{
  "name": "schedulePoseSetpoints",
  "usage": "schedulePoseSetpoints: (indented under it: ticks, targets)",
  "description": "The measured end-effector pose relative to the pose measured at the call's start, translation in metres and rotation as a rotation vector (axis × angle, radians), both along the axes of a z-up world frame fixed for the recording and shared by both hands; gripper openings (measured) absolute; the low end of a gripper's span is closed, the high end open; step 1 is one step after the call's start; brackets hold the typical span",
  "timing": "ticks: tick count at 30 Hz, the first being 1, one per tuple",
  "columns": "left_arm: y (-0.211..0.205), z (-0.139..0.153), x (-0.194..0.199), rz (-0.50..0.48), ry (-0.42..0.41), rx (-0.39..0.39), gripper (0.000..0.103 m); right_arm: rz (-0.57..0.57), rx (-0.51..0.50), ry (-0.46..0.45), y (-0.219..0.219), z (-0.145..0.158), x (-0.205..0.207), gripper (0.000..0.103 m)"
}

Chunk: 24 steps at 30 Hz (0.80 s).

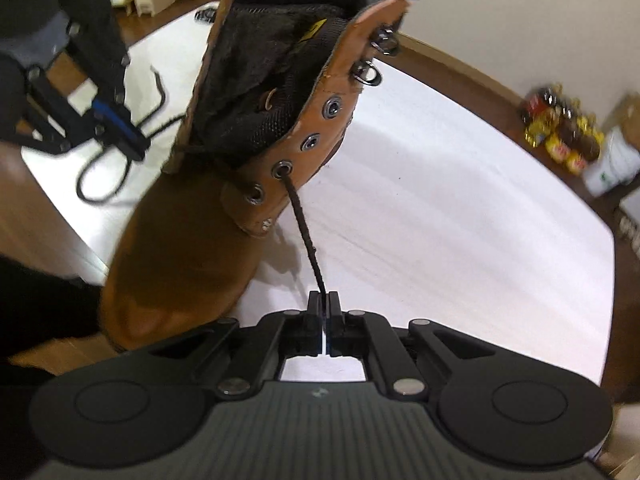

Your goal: Lace up shoes with both hands

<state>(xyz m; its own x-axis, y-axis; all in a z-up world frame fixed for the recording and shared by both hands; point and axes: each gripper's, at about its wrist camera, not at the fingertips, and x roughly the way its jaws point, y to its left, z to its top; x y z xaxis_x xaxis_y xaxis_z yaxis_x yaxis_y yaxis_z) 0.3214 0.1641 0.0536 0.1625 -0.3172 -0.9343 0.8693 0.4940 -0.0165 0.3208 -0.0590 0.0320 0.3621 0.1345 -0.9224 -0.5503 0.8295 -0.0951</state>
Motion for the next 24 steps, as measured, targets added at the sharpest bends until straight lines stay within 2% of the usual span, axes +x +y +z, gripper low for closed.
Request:
schedulePoseSetpoints:
  ticks: [2,5,7,8,10,12,13,15,17,19,20,21,24]
  targets:
    - [0.006,0.001,-0.004,0.009,-0.011,0.015,0.007,-0.040,0.062,0.032,0.021,0.013,-0.053,0.002]
    - [0.016,0.004,-0.010,0.025,-0.030,0.032,0.007,-0.180,0.289,0.141,0.000,0.020,-0.047,0.002]
    - [0.022,0.007,-0.014,0.048,-0.040,0.028,0.007,-0.335,0.562,0.253,-0.024,0.027,-0.046,0.002]
    - [0.025,0.010,-0.015,0.060,-0.044,0.023,0.007,-0.376,0.655,0.290,-0.030,0.027,-0.045,0.002]
    - [0.031,0.014,-0.016,0.082,-0.053,0.011,0.007,-0.505,0.993,0.417,-0.049,0.021,-0.042,0.002]
    - [0.034,0.017,-0.018,0.105,-0.057,-0.006,0.007,-0.610,1.379,0.509,-0.057,0.013,-0.038,0.002]
    - [0.036,0.017,-0.017,0.112,-0.053,-0.011,0.007,-0.625,1.447,0.520,-0.057,0.013,-0.037,0.004]
    - [0.038,0.020,-0.017,0.121,-0.062,-0.010,0.007,-0.683,1.469,0.477,-0.061,0.016,-0.033,0.010]
    - [0.035,0.025,-0.019,0.107,-0.081,-0.017,0.007,-0.728,1.391,0.414,-0.068,0.021,-0.031,0.014]
    - [0.032,0.026,-0.022,0.094,-0.085,-0.016,0.007,-0.782,1.233,0.308,-0.086,0.029,-0.035,0.014]
    - [0.031,0.025,-0.024,0.084,-0.094,-0.014,0.007,-0.797,1.125,0.243,-0.096,0.035,-0.040,0.014]
    - [0.030,0.025,-0.027,0.073,-0.104,-0.011,0.007,-0.807,0.972,0.160,-0.108,0.043,-0.046,0.015]
    - [0.025,0.022,-0.032,0.053,-0.112,-0.010,0.008,-0.822,0.708,0.069,-0.124,0.049,-0.062,0.015]
